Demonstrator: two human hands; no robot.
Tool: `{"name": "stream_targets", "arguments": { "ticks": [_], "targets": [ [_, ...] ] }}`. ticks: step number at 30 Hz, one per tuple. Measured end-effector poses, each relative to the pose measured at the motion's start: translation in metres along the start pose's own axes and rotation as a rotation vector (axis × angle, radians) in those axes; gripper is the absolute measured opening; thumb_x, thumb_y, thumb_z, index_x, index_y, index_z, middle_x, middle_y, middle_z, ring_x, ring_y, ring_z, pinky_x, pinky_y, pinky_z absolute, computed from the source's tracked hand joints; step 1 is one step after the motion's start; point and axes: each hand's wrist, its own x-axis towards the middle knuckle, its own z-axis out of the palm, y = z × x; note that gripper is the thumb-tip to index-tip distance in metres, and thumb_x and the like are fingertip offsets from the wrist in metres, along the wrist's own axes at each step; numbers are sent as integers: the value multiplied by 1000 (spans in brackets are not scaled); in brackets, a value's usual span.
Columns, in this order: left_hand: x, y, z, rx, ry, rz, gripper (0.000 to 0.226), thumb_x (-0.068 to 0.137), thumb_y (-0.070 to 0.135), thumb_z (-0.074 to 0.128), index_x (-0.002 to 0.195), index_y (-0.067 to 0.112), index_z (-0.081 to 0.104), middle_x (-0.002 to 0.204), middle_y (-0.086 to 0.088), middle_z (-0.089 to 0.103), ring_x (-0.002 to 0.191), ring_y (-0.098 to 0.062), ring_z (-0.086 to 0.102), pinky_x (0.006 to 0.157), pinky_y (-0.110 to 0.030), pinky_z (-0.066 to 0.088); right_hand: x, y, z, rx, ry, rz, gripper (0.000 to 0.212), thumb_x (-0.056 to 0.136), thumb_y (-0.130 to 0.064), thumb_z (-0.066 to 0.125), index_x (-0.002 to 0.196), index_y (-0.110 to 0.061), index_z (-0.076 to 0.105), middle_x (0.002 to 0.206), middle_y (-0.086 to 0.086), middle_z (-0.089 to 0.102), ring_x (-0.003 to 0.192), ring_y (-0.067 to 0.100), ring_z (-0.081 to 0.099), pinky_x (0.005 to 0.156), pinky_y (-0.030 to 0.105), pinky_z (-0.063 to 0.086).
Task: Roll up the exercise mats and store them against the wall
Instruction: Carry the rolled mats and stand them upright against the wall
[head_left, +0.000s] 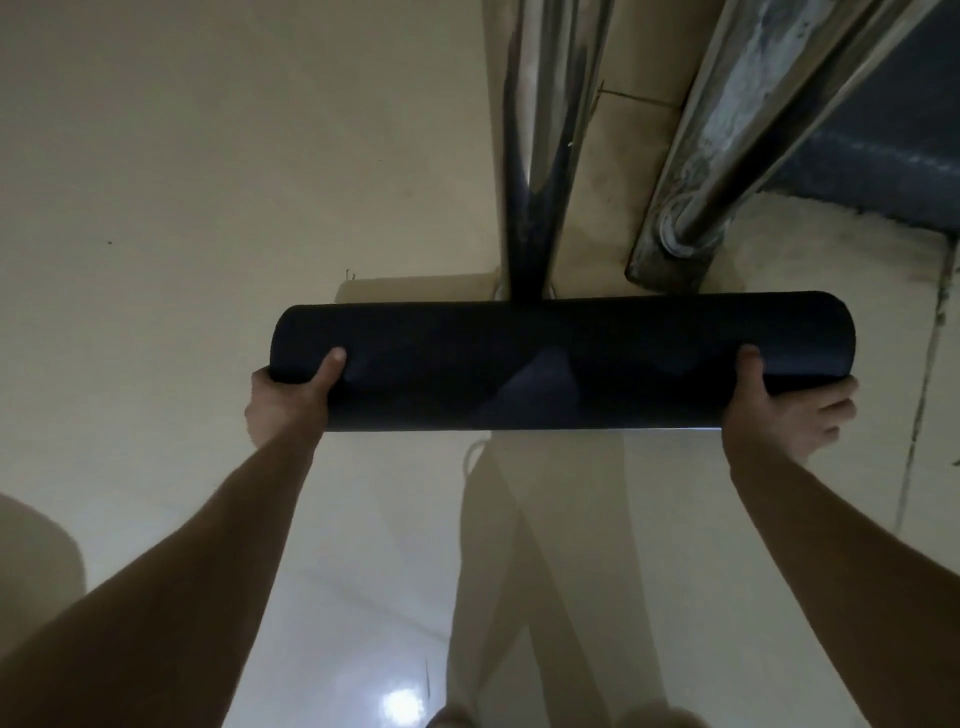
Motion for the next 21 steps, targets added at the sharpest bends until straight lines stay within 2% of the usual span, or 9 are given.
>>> {"name": "stream_targets", "arguments": {
  "ticks": [3, 5, 7, 9, 11, 15, 17, 19, 21],
  "targets": [
    [4, 9, -2, 148, -60, 90, 82, 82, 54, 76, 142, 9, 42, 142, -16, 53, 128, -40, 50, 95, -46, 45, -4, 4, -3, 7, -52, -6, 114, 89, -72, 60, 164, -8, 3, 164, 19, 20, 143, 48, 31, 116, 56, 29],
    [-1, 29, -3, 397, 3, 392, 80, 87, 35, 73, 153, 18, 30, 159, -14, 34, 143, -39, 33, 115, -51, 33, -16, -1, 0, 64, -33, 165, 123, 84, -80, 58, 164, -10, -1, 164, 18, 21, 142, 48, 33, 117, 55, 30],
    [-11, 54, 6, 540, -105, 729, 70, 87, 21, 67, 150, 30, 39, 158, -8, 39, 142, -34, 38, 119, -51, 27, -38, -3, 9, 191, -79, 443, 144, 61, -101, 52, 163, -11, 5, 158, 19, 33, 137, 47, 42, 115, 56, 37],
    [-19, 80, 24, 598, -431, 802, 60, 87, 44, 64, 143, 33, 50, 146, -3, 55, 132, -31, 50, 114, -51, 35, -65, 5, 22, 403, -228, 552, 167, 23, -110, 51, 156, -13, 29, 145, 15, 50, 126, 40, 56, 105, 55, 50],
    [-21, 95, 42, 746, -650, 789, 99, 67, 84, 58, 149, 30, 42, 147, -1, 53, 133, -30, 48, 114, -55, 33, -91, 15, 43, 512, -410, 541, 160, 13, -102, 66, 145, -14, 47, 134, 8, 61, 114, 30, 63, 92, 48, 57],
    [-12, 96, 62, 1016, -588, 927, 123, 53, 92, 66, 153, 33, 27, 151, -3, 46, 135, -37, 43, 110, -64, 28, -124, 8, 73, 622, -488, 555, 143, 15, -94, 75, 132, -15, 54, 108, 2, 67, 92, 22, 68, 73, 35, 52],
    [-10, 94, 64, 1010, -557, 937, 126, 45, 96, 60, 150, 35, 28, 147, -3, 50, 131, -37, 47, 109, -64, 32, -125, 4, 77, 640, -500, 618, 117, 38, -90, 78, 125, -16, 54, 104, 4, 66, 98, 29, 67, 81, 43, 58],
    [-8, 91, 65, 1003, -533, 964, 123, 46, 97, 58, 148, 35, 31, 144, -3, 52, 128, -37, 49, 107, -63, 34, -122, 4, 75, 680, -539, 664, 81, 70, -73, 78, 122, -17, 56, 108, 2, 65, 107, 22, 62, 97, 44, 55],
    [-11, 90, 64, 1001, -528, 977, 118, 52, 95, 61, 149, 36, 30, 145, -4, 52, 128, -38, 49, 108, -63, 35, -120, 6, 72, 719, -623, 693, 93, 70, -69, 80, 140, -18, 48, 114, 1, 62, 106, 22, 61, 102, 42, 47]
  ]
}}
